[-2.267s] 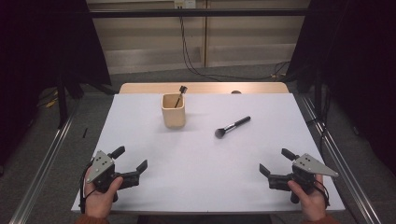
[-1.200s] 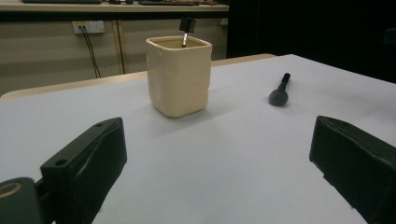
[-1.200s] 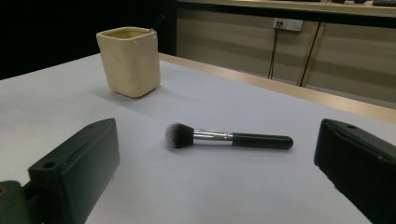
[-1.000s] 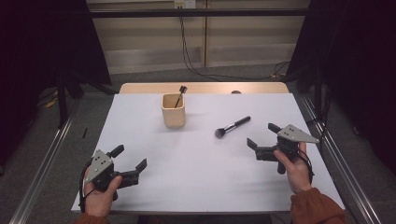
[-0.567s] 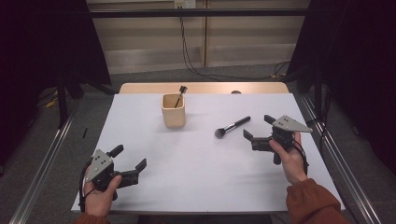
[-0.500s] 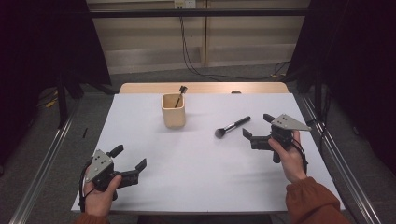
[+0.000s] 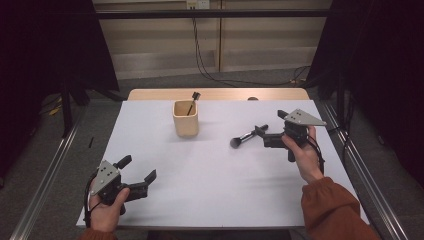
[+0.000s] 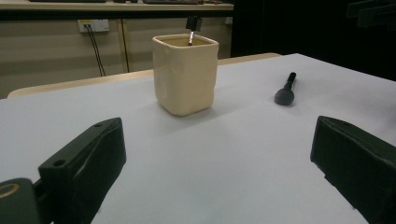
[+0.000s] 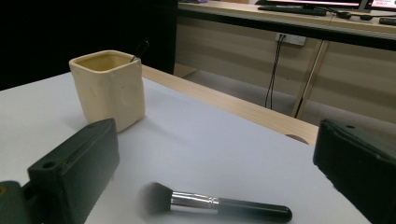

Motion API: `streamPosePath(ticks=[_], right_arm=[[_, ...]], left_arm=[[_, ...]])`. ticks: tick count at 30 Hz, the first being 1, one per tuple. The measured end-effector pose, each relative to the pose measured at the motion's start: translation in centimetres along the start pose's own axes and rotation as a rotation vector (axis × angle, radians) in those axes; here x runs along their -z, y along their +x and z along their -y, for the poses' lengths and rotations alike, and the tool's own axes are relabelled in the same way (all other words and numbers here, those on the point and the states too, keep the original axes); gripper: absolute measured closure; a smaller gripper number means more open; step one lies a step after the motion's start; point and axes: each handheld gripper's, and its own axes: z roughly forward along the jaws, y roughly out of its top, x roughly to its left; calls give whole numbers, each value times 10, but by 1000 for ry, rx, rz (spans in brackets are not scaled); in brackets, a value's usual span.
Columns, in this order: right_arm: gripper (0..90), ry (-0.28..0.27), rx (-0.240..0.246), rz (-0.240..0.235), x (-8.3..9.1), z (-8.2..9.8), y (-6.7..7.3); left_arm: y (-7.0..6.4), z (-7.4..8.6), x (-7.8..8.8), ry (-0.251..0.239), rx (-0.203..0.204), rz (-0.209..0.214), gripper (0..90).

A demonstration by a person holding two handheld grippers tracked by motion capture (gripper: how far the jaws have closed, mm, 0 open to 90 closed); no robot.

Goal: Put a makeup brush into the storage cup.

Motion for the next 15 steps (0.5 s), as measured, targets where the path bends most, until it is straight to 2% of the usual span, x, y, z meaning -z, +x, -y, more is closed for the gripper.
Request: streamPosePath(ticks=[7, 15], right_arm=[[1, -17, -20, 16, -6, -7, -8], [2, 3, -16, 25, -23, -18, -17]], left_arm=[[2, 0, 1, -4, 11, -18, 35], [2, 0, 0, 0, 7, -17, 35]])
